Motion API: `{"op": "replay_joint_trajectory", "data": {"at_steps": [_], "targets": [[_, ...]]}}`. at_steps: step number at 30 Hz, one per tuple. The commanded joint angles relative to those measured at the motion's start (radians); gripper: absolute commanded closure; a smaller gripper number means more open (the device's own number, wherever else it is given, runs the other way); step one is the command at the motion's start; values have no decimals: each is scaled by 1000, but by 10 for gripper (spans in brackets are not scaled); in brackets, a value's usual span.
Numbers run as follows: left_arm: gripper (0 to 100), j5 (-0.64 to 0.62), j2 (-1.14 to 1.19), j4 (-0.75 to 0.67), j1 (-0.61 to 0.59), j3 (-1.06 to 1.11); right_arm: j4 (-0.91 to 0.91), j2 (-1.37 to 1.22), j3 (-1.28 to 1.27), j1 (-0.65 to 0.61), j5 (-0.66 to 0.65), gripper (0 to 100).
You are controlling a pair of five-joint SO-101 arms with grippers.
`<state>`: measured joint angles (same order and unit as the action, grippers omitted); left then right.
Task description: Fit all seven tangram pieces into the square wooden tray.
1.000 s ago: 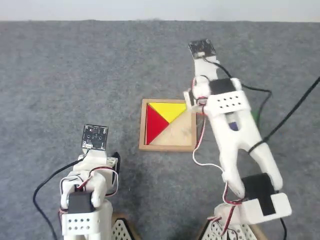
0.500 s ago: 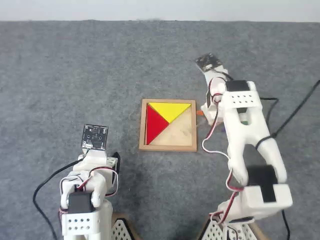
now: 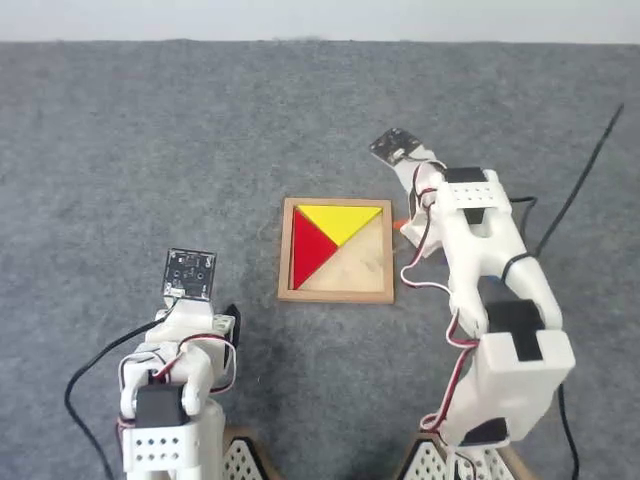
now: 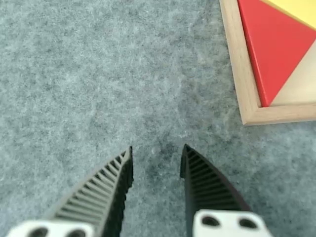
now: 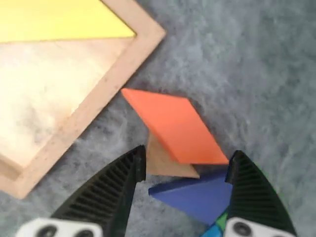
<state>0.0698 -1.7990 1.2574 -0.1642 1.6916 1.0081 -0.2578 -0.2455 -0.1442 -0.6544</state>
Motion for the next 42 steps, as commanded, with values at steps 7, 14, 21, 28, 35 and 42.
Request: {"op": "replay_joint_trajectory", "data": {"at_steps": [7, 14, 21, 28, 35, 42], "targets": [[847, 6, -28, 9, 2, -8, -64, -61, 58, 12, -124, 733], [847, 6, -28, 9, 2, -8, -54, -68, 77, 8, -164, 826], [847, 6, -28, 9, 2, -8, 2, -62, 107, 13, -138, 833], [847, 6, -28, 9, 2, -8, 96, -71, 193, 76, -55, 838], [847, 6, -28, 9, 2, -8, 104, -65, 192, 105, -44, 868], [847, 6, -28, 9, 2, -8, 102, -64, 190, 13, -35, 739]]}}
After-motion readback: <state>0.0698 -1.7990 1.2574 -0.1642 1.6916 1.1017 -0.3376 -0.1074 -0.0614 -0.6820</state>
